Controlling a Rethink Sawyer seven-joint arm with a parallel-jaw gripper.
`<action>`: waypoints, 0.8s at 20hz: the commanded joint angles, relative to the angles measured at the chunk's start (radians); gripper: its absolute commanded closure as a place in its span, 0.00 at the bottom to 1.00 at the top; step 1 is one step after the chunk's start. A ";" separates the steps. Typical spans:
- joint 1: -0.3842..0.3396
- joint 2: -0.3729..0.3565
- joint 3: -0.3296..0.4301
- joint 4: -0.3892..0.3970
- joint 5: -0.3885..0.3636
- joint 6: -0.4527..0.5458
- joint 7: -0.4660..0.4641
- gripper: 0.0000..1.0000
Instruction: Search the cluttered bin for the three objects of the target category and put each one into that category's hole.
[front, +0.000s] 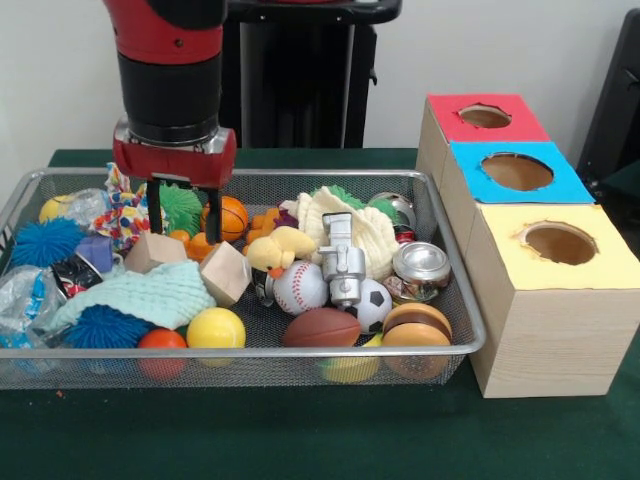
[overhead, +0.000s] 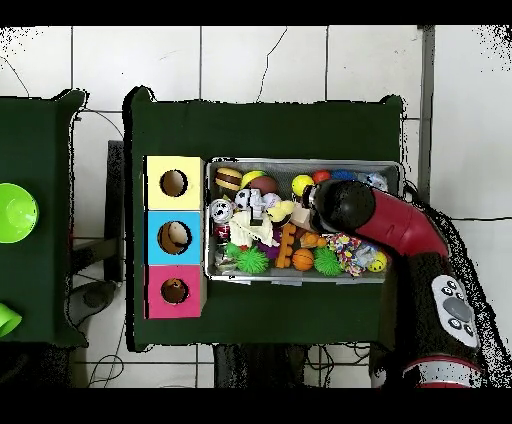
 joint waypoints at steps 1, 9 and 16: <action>-0.020 -0.053 0.113 0.184 0.125 0.029 0.209 0.00; 0.021 -0.045 0.099 0.174 0.184 0.029 0.217 0.00; 0.052 0.015 0.097 0.172 0.191 -0.065 0.212 0.00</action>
